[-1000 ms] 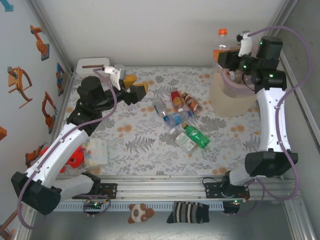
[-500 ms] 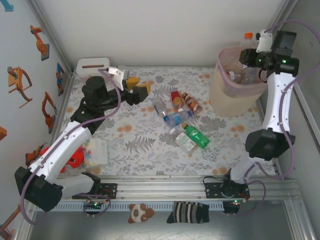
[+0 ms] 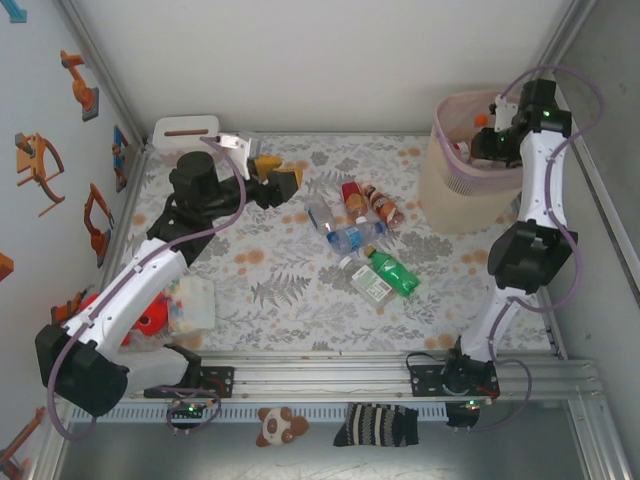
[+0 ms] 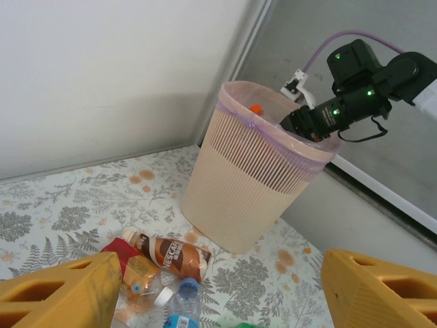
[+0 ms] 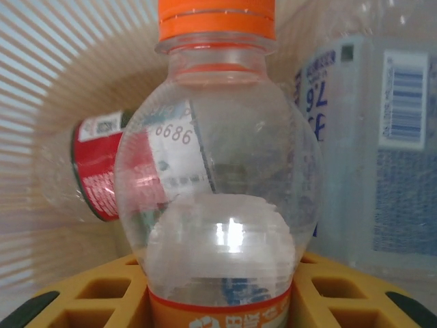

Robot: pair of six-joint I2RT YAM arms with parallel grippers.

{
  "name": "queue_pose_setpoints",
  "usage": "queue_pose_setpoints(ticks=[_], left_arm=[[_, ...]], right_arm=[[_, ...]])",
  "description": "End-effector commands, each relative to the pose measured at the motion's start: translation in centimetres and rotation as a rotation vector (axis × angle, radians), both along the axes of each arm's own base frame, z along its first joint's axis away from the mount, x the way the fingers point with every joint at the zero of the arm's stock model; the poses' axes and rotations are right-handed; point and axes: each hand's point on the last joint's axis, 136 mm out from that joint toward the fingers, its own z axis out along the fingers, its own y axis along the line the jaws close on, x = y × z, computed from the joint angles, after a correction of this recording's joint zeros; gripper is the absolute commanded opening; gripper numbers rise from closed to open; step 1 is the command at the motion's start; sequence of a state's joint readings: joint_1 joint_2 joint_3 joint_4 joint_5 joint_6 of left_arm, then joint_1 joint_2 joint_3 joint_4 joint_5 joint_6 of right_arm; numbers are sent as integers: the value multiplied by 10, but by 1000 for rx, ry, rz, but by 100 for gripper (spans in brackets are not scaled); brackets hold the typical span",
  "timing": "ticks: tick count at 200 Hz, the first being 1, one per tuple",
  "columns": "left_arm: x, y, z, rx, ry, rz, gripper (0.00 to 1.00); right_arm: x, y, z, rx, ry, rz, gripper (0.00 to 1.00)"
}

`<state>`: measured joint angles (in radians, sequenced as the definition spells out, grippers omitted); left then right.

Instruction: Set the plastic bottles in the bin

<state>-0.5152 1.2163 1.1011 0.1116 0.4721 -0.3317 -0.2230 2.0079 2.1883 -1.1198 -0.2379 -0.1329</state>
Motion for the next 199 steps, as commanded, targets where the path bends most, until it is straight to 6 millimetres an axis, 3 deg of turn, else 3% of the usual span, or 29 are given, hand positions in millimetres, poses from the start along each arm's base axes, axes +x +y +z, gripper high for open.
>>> queue_pose_setpoints(ticks=[1, 52, 90, 141, 199], left_arm=[[0, -3, 0, -27, 9, -21, 76], [3, -5, -1, -29, 23, -24, 76], [4, -5, -3, -30, 34, -22, 76], [5, -6, -1, -35, 38, -22, 76], [6, -6, 0, -41, 46, -19, 76]], right_arm=[[-11, 0, -14, -30, 75, 23, 40], [-18, 6, -57, -21, 232, 54, 41], [-22, 6, -66, -47, 286, 56, 48], [-20, 9, -26, -67, 169, 41, 67], [-29, 11, 29, -101, 28, 18, 73]])
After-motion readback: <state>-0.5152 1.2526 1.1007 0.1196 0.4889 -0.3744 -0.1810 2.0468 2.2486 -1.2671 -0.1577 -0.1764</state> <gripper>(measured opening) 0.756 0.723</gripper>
